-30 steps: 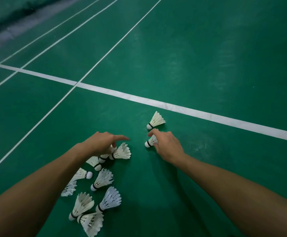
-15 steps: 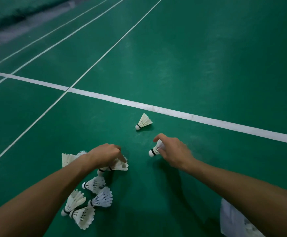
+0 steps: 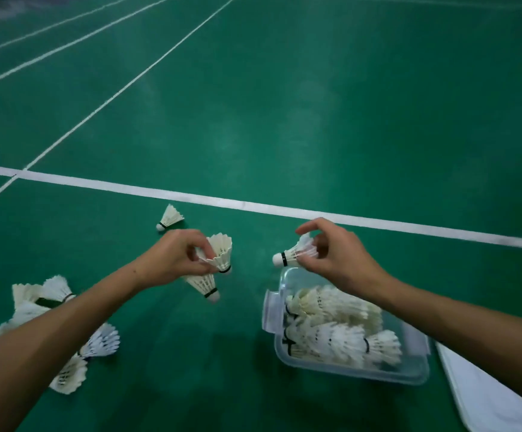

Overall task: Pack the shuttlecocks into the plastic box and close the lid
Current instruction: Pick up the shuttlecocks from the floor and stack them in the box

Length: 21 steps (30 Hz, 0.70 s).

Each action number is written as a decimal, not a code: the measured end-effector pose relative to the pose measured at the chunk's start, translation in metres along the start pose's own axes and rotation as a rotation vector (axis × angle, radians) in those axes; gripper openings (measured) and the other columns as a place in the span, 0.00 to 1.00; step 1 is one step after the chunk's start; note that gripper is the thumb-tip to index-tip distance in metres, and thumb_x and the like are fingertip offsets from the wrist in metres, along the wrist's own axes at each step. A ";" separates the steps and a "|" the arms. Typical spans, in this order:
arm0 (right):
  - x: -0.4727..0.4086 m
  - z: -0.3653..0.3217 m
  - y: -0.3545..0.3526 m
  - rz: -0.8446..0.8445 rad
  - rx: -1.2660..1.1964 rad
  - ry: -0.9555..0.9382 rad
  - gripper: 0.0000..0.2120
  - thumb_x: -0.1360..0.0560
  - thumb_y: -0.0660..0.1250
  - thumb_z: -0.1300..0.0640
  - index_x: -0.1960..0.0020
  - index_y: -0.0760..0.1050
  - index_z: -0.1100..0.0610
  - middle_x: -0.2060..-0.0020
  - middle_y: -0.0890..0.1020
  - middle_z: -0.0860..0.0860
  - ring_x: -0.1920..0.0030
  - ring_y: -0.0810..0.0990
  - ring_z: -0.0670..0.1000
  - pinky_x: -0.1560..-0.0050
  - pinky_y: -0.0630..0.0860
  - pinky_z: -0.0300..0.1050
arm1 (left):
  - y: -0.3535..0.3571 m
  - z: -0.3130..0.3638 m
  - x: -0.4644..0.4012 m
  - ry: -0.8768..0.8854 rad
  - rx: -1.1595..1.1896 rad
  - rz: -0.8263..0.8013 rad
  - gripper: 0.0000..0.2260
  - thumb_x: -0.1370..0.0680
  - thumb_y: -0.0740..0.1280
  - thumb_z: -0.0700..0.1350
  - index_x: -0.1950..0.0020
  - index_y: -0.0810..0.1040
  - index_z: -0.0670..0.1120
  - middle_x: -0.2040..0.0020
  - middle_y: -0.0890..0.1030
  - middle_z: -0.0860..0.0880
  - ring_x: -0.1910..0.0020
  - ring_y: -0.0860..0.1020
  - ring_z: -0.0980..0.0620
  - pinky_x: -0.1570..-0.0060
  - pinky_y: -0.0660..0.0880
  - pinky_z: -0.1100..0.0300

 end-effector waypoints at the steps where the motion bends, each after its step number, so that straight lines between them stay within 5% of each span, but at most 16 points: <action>1: 0.016 0.004 -0.014 0.027 -0.002 0.016 0.19 0.26 0.77 0.56 0.39 0.77 0.46 0.62 0.83 0.49 0.65 0.79 0.47 0.59 0.77 0.46 | 0.008 0.019 -0.004 0.029 0.038 0.008 0.13 0.34 0.79 0.59 0.58 0.84 0.53 0.58 0.81 0.54 0.65 0.78 0.56 0.63 0.76 0.57; 5: 0.076 0.029 -0.043 0.065 0.039 0.136 0.21 0.28 0.80 0.52 0.39 0.76 0.43 0.54 0.81 0.44 0.63 0.82 0.44 0.56 0.81 0.43 | 0.043 0.075 -0.012 0.146 0.111 0.027 0.11 0.33 0.80 0.57 0.58 0.85 0.52 0.57 0.82 0.52 0.61 0.80 0.46 0.58 0.80 0.47; 15: 0.115 0.056 0.032 -0.171 0.098 0.212 0.19 0.26 0.77 0.56 0.41 0.74 0.44 0.60 0.81 0.42 0.62 0.82 0.39 0.62 0.75 0.31 | 0.091 0.086 -0.008 0.272 0.128 0.005 0.08 0.30 0.80 0.51 0.57 0.86 0.50 0.54 0.82 0.53 0.60 0.80 0.48 0.58 0.78 0.56; 21: 0.102 0.067 0.059 -0.259 -0.023 0.281 0.18 0.25 0.75 0.59 0.44 0.69 0.46 0.62 0.86 0.48 0.61 0.84 0.42 0.57 0.82 0.46 | 0.097 0.082 -0.007 0.250 0.113 -0.034 0.07 0.29 0.81 0.50 0.56 0.86 0.51 0.54 0.82 0.52 0.59 0.82 0.48 0.57 0.80 0.55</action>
Point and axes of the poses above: each hand's wrist, its own x-axis away from the middle knuckle, its own y-axis out of the palm, z = x × y, the point moved 1 cm from there along -x, towards the middle knuckle
